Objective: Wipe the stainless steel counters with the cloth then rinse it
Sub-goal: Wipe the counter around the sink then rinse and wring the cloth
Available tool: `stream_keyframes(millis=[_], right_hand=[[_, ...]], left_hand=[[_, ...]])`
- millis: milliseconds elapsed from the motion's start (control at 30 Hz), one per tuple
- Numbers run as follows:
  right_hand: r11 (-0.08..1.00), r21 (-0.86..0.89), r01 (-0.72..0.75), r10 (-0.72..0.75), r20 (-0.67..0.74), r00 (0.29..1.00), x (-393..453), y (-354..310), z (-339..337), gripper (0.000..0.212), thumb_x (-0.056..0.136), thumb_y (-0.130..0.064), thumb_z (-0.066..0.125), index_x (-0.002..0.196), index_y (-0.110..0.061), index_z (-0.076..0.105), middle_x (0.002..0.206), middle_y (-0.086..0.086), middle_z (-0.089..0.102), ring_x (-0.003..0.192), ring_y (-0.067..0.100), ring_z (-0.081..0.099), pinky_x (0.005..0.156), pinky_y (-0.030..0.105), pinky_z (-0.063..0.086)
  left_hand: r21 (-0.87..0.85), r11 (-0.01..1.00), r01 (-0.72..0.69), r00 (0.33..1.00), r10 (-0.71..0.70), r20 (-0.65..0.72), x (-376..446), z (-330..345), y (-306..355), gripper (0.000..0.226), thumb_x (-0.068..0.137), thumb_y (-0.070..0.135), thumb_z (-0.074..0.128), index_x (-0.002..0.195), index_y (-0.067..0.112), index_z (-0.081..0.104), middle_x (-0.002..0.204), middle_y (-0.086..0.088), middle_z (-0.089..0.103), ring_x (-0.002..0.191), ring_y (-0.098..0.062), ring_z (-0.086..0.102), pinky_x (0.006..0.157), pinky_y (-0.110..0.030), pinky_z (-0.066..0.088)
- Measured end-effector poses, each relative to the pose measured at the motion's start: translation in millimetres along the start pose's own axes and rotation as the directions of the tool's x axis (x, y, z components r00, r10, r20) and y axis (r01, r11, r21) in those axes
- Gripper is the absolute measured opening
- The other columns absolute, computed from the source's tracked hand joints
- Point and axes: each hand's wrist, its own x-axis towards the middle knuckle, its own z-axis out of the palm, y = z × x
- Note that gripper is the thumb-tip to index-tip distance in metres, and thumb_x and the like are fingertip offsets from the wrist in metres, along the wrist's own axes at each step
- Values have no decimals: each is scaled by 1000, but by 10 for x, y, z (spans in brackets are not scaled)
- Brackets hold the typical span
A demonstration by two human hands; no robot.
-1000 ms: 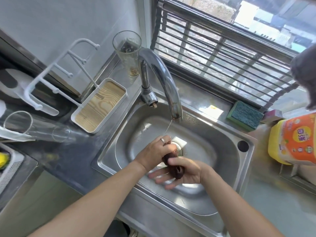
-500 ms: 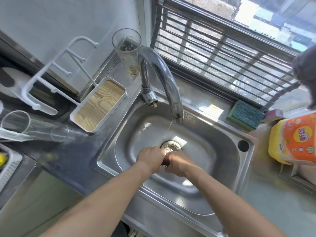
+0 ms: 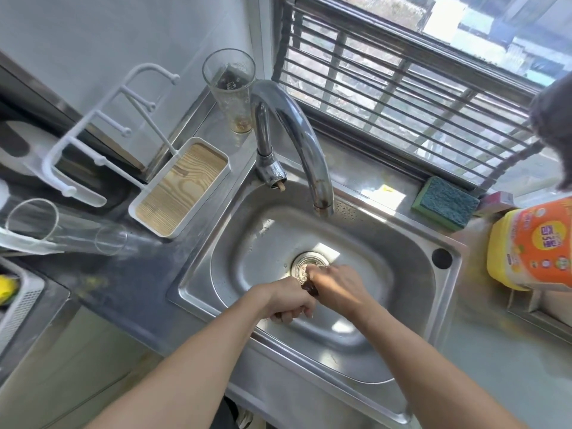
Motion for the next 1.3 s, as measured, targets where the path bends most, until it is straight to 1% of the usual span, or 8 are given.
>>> stream_keyframes(millis=[167, 267, 433, 567, 667, 767, 967, 1300], right_hand=[[960, 173, -221, 210, 79, 975, 61, -92, -19, 20, 88, -39, 59, 88, -21, 49, 90, 8, 66, 93, 35, 66, 67, 33, 39], [817, 484, -312, 197, 275, 941, 17, -65, -59, 42, 82, -49, 79, 102, -19, 55, 100, 3, 65, 92, 23, 60, 72, 33, 43], [-72, 883, -463, -64, 460, 886, -152, 184, -212, 59, 94, -52, 68, 128, -4, 65, 114, 17, 68, 103, 26, 68, 104, 54, 55], [-349, 733, -584, -412, 439, 798, -175, 253, -79, 83, 86, -58, 73, 144, -3, 50, 129, 27, 62, 122, 39, 64, 99, 60, 54], [-213, 736, -642, -579, 435, 690, -175, 153, -80, 62, 93, -43, 72, 138, -9, 50, 127, 23, 69, 106, 27, 75, 78, 33, 64], [-25, 741, -671, -420, 601, 680, -93, 14, -106, 13, 94, -28, 67, 86, -17, 66, 74, 4, 64, 48, 9, 53, 39, 15, 35], [809, 417, -414, 185, 488, 853, 137, -129, -119, 28, 85, -39, 77, 80, -18, 59, 81, 3, 64, 71, 23, 59, 60, 27, 44], [993, 15, -119, 117, 107, 987, 115, 17, -59, 22, 89, -37, 60, 86, -15, 65, 100, 12, 73, 96, 38, 68, 66, 33, 39]], left_hand=[[291, 949, -122, 966, 181, -186, 140, -117, -1, 11, 78, 22, 67, 73, 16, 59, 68, -7, 62, 59, -27, 58, 50, -25, 38], [748, 664, -1, 798, 452, -399, 179, -187, -26, 23, 83, 29, 67, 103, 17, 67, 105, -10, 71, 100, -36, 67, 75, -37, 49], [902, 403, -152, 454, 839, -298, 124, -246, -55, 15, 73, 14, 73, 79, 17, 59, 72, -5, 59, 57, -35, 63, 43, -33, 39], [940, 252, -231, 214, 955, -204, 117, -245, 40, 7, 77, 23, 60, 81, 17, 57, 73, -6, 54, 61, -31, 57, 45, -37, 46], [967, 130, -218, 193, 977, -87, 119, -235, 89, 13, 75, 24, 70, 83, 17, 63, 80, -4, 57, 68, -28, 56, 53, -34, 44], [987, 91, -135, 280, 959, -50, 134, -275, 37, 4, 73, 14, 62, 74, 17, 63, 76, -2, 61, 59, -26, 60, 45, -29, 44], [964, 248, 98, 771, 594, -231, 44, -149, 77, 26, 97, 6, 47, 116, 13, 64, 115, -11, 70, 106, -35, 68, 69, -34, 37], [593, 805, 38, 843, 293, -451, 90, 72, 165, 23, 84, 20, 61, 105, 13, 68, 111, -13, 72, 104, -36, 68, 83, -37, 55]])
